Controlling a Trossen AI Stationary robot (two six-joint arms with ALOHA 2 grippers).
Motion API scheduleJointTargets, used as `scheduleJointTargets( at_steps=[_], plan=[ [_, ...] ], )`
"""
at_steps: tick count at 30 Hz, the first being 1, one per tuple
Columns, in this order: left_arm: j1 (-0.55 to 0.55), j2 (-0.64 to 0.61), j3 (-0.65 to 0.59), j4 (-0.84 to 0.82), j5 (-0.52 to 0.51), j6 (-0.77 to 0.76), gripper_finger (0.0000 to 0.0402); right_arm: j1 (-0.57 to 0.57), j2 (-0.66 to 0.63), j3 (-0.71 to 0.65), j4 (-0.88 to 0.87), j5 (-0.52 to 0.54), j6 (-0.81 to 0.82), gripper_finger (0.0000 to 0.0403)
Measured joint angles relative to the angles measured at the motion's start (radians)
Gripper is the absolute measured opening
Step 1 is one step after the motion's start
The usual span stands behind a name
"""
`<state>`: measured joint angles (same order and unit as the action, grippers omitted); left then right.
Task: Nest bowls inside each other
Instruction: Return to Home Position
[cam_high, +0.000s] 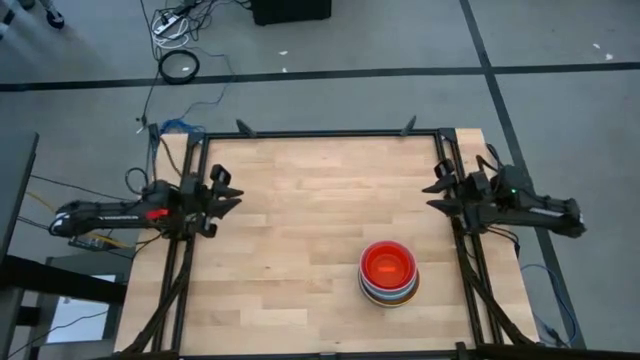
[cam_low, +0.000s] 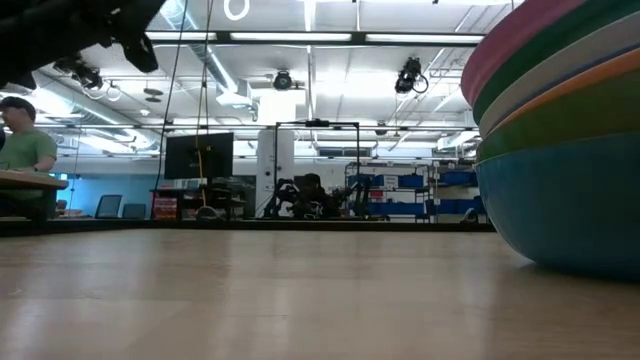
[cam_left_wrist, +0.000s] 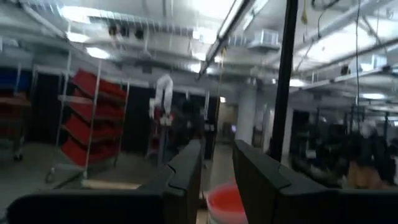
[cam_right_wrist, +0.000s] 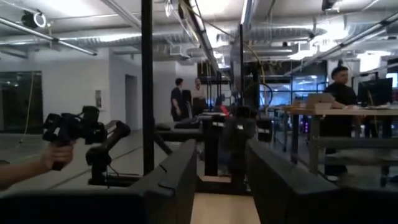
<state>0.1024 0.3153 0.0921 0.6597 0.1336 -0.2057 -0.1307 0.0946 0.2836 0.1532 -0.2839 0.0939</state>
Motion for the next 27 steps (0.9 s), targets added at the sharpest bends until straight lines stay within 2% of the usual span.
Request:
scheduleJointTargets(
  at_steps=[5,8,11,15,18,21,25,27],
  plan=[
    [0.0,-0.076,0.001,-0.017,0.001,0.027,0.0101,0.0,-0.088,0.0,-0.123,0.026,-0.001,0.0128],
    [0.0,-0.125,0.002,-0.161,0.008,0.047,0.0101,0.0,-0.092,0.0,-0.162,0.03,-0.013,0.0128],
    [0.0,-0.163,0.001,-0.308,-0.045,0.022,0.0101,0.0,-0.083,0.0,-0.204,0.051,-0.017,0.0128],
    [0.0,-0.194,0.001,-0.367,-0.001,0.077,0.0101,0.0,-0.083,-0.006,-0.265,0.056,-0.055,0.0128],
    [0.0,-0.21,0.001,-0.41,0.029,0.125,0.0101,0.0,-0.09,-0.044,-0.255,0.061,-0.066,0.0128],
    [0.0,-0.224,0.0,-0.472,0.011,0.142,0.0101,0.0,-0.091,-0.104,-0.217,0.077,-0.052,0.0128],
    [-0.001,-0.238,-0.078,-0.388,0.024,0.118,0.0101,0.0,-0.091,-0.202,-0.099,0.074,-0.023,0.0128],
    [-0.006,-0.243,-0.083,-0.414,0.036,0.093,0.0101,0.0,-0.091,-0.24,-0.047,0.074,-0.017,0.0128]
  ],
)
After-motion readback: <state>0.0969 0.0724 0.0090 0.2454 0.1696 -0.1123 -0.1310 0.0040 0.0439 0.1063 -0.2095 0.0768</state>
